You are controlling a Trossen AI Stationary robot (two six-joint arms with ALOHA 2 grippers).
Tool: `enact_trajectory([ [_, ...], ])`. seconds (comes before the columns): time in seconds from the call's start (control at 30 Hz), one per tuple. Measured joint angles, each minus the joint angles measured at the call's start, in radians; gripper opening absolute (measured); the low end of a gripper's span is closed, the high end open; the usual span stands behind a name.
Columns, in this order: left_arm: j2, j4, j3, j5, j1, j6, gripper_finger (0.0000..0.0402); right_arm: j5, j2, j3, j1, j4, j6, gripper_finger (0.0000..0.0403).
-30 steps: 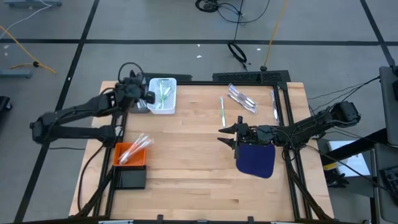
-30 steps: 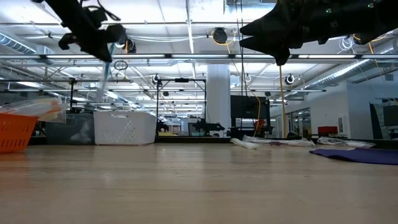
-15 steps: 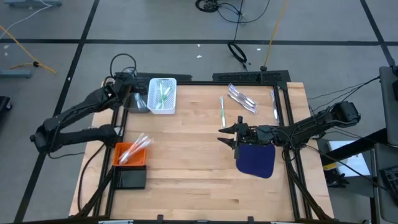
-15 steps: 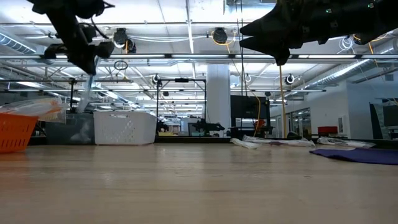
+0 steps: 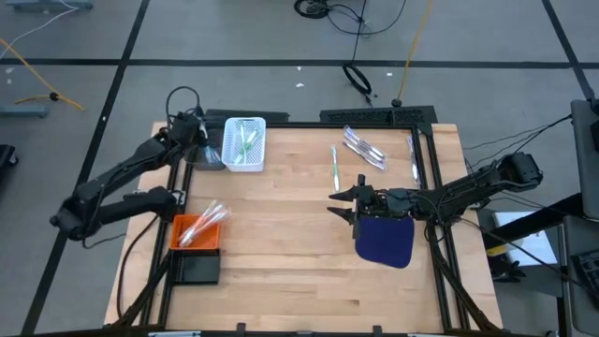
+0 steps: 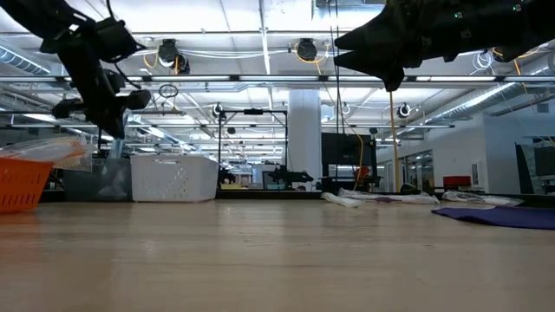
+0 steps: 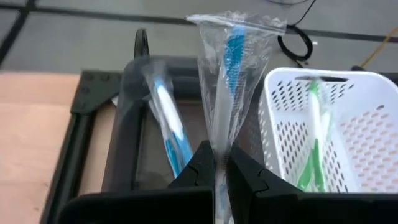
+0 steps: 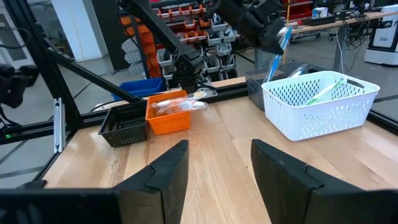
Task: Pick & Place Toothbrushes
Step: Put the blue toothbrush into the gray bin, then put the violet toothbrush into the black bin
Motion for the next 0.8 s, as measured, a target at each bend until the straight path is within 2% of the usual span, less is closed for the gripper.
enact_trajectory([
  [0.13, 0.000, 0.030, -0.036, 0.056, 0.050, 0.000, 0.0013, 0.000, 0.000, 0.000, 0.000, 0.000, 0.000, 0.0164],
  [0.3, 0.000, 0.042, -0.057, 0.059, 0.078, -0.001, 0.0011, 0.000, 0.000, 0.000, 0.000, 0.000, 0.000, 0.0164],
  [0.4, 0.000, 0.043, -0.059, 0.055, 0.083, -0.002, 0.0023, 0.000, 0.000, 0.000, 0.000, 0.000, 0.000, 0.0164],
  [0.8, 0.000, 0.046, -0.059, 0.025, 0.082, 0.013, 0.0161, 0.000, 0.000, 0.000, 0.000, 0.000, 0.000, 0.0164],
])
